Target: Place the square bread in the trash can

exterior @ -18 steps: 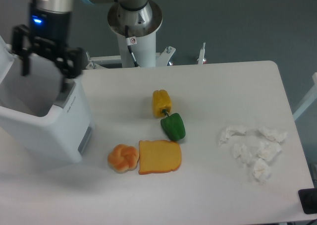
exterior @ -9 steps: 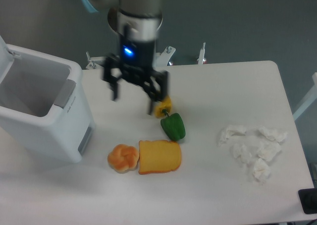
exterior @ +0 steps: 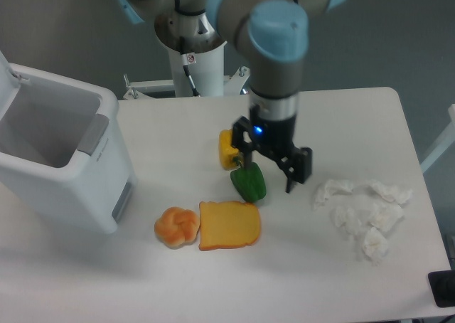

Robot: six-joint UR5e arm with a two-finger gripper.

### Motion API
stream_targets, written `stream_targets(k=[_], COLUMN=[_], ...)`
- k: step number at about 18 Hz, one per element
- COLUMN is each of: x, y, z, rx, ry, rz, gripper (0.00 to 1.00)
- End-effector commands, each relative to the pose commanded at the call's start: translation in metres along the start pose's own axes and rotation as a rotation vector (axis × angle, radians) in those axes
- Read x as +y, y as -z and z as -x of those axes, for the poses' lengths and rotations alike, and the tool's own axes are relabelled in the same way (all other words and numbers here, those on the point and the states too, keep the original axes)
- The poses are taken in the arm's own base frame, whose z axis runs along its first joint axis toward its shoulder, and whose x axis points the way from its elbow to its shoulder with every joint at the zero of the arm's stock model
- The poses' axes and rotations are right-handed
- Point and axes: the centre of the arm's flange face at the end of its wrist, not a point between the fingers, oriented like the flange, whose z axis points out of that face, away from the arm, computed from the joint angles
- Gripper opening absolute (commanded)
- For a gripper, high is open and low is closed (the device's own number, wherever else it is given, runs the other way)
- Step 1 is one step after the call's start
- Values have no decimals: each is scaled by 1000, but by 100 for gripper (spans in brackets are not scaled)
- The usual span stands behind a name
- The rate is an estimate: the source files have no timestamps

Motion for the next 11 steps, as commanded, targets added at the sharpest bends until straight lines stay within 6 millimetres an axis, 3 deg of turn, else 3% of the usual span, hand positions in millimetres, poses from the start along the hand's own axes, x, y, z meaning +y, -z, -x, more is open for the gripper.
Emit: stream_targets(k=[6, 11], x=[11, 11], y=[-22, -23], z=[9, 9], rx=[20, 21], ry=[-21, -21], rz=[54, 56], gripper=[100, 100])
